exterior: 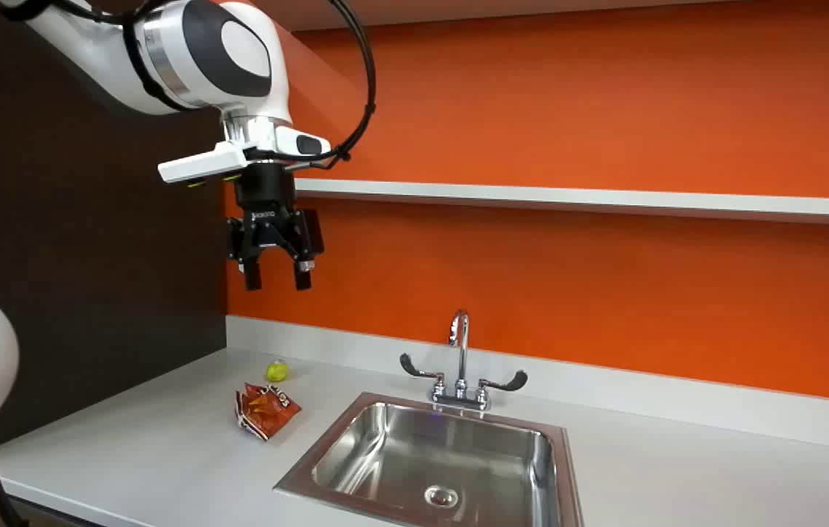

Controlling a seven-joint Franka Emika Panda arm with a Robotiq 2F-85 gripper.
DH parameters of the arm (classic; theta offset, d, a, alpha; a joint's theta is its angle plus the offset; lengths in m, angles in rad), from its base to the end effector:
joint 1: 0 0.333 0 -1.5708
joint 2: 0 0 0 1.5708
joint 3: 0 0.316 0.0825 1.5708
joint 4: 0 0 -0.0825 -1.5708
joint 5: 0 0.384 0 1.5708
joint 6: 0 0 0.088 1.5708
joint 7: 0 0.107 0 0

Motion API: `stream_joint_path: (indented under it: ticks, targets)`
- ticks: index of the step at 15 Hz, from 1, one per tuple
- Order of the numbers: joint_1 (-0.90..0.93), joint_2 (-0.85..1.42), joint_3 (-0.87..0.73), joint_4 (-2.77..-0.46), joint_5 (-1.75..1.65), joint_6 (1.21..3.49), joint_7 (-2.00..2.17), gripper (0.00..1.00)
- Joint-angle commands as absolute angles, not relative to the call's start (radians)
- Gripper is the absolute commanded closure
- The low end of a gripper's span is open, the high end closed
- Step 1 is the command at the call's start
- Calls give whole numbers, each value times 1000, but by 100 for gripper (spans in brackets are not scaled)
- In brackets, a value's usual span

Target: Put the packet in the sink.

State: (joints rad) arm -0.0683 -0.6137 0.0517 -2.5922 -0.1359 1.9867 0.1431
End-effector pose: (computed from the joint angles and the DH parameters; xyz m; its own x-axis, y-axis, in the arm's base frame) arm 0.3596 -0.0141 0.4566 0.9934 -0.1123 0.0244 -0.1147 -0.9817 0.1518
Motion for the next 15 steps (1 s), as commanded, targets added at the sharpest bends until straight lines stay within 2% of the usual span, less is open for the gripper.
stream_joint_path:
  ticks: [1,7,15]
  targets:
    - [-63,-613,47,-2590,-139,1984,146,0]
    - [-48,-581,39,-2582,-105,2008,140,0]
    - [33,-342,86,-2556,17,2242,184,0]
